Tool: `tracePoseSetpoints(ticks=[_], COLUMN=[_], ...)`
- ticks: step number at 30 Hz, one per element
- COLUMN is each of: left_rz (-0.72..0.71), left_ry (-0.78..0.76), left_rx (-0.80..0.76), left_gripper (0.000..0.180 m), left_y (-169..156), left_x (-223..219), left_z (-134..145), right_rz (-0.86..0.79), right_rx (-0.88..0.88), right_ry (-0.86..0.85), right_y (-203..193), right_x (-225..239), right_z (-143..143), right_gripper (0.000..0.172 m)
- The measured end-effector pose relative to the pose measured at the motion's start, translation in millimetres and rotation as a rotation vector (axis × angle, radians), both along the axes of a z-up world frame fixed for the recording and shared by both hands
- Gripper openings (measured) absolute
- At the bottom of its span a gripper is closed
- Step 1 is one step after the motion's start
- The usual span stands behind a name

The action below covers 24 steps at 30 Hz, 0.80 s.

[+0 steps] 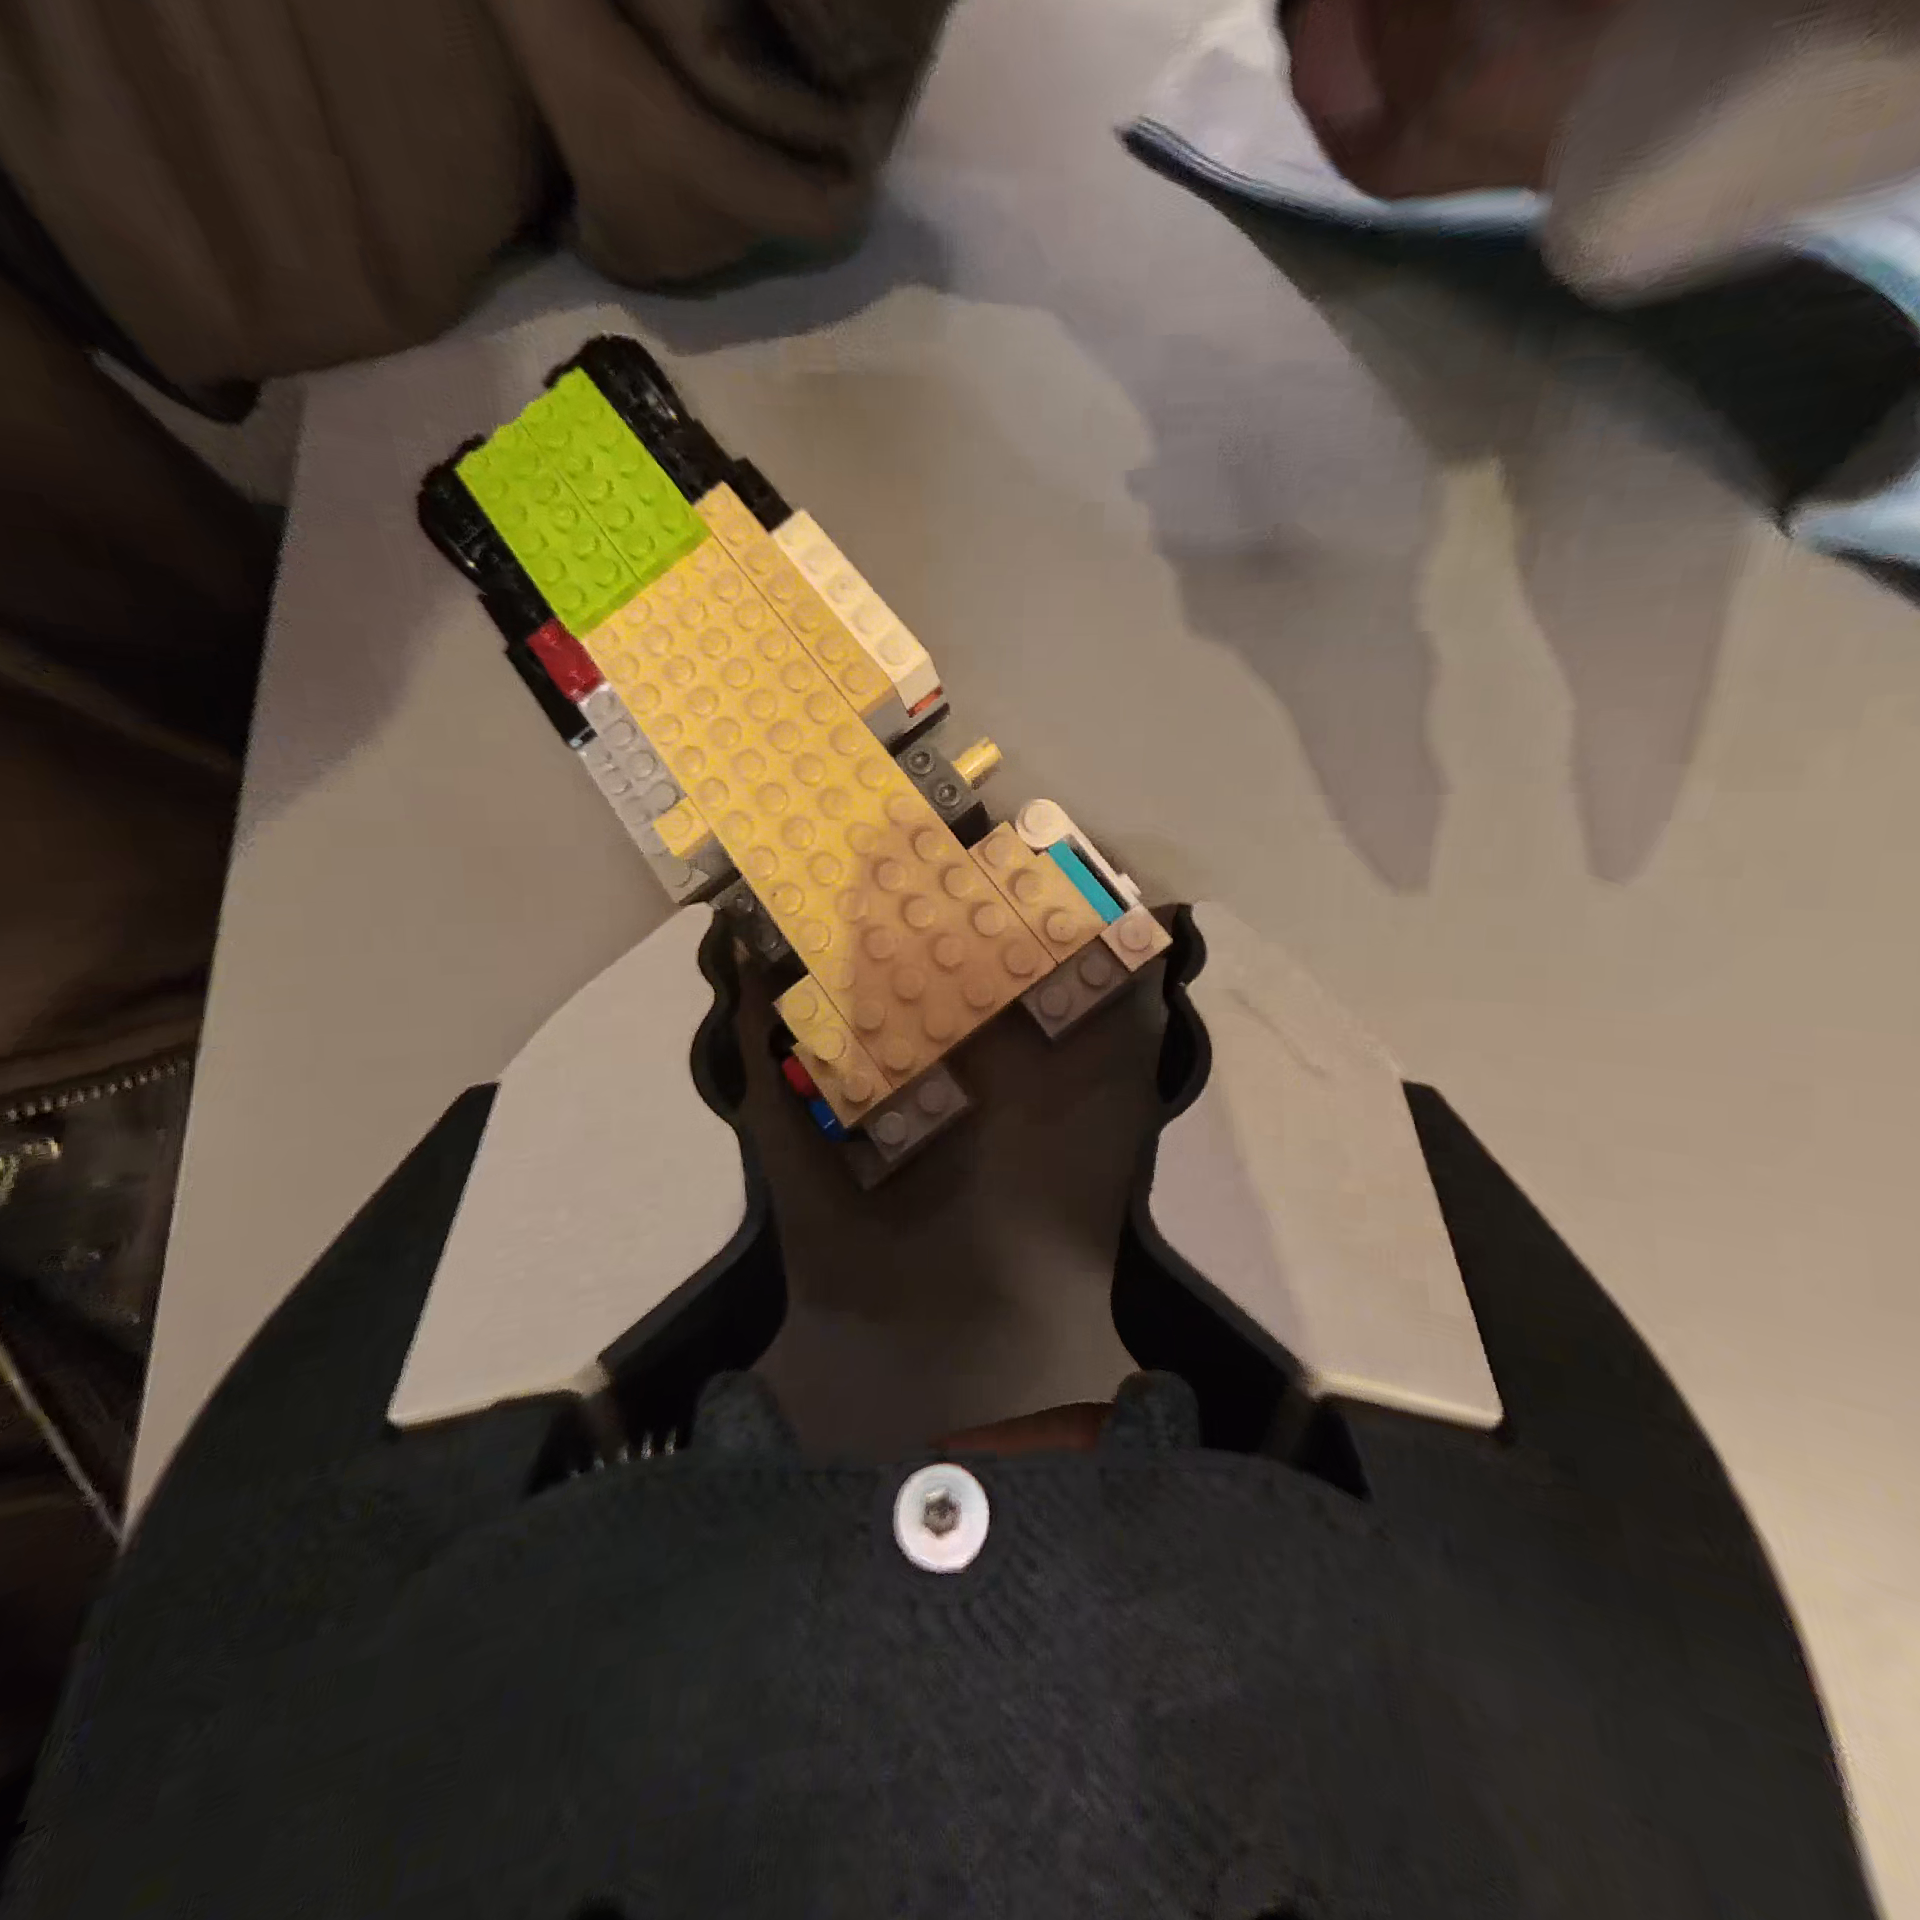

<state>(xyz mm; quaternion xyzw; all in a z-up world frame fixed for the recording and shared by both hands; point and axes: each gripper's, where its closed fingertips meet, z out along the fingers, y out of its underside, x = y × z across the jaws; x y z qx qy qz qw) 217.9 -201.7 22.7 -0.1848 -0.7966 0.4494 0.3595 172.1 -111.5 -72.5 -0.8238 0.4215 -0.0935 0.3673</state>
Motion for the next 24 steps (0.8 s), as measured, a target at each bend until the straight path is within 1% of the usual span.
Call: tracePoseSetpoints(ticks=[5,7,8,11,15,18,21,23,24], left_rz=[-0.02,-0.051,-0.069,-0.156,-0.294,-0.367,-0.392,-0.39,-0.381], left_ry=[-0.053,-0.092,-0.118,-0.215,-0.356,-0.399,-0.413,-0.424,-0.438], left_rx=[-0.02,-0.022,-0.022,-0.004,0.021,0.066,0.105,0.132,0.143], left_gripper=[0.029,0.029,0.029,0.035,0.048,0.054,0.054,0.054,0.053], left_y=[8.4,13.9,16.7,28.0,42.8,50.3,53.1,53.4,52.6], left_x=[-1.9,-6.3,-8.9,-18.9,-33.6,-42.2,-44.4,-42.0,-39.1], left_z=[9.3,9.9,8.4,-3.7,-32.1,-52.2,-65.8,-73.9,-78.2], right_rz=[-0.426,-0.53,-0.544,-0.523,-0.452,-0.43,-0.382,-0.351,-0.332], right_rx=[0.01,0.009,0.017,0.062,0.076,0.07,0.084,0.058,0.044], right_ry=[0.014,0.007,0.003,-0.036,-0.088,-0.094,-0.072,-0.059,-0.057], right_y=[-46.5,-58.8,-60.0,-56.5,-57.1,-60.8,-54.2,-48.1,-44.2], right_x=[-6.4,-18.1,-25.1,-42.6,-54.0,-52.6,-51.1,-53.1,-55.2], right_z=[0.4,1.3,1.4,7.9,15.8,17.0,15.1,11.9,10.8], right_gripper=[0.079,0.075,0.073,0.069,0.07,0.071,0.071,0.072,0.07])
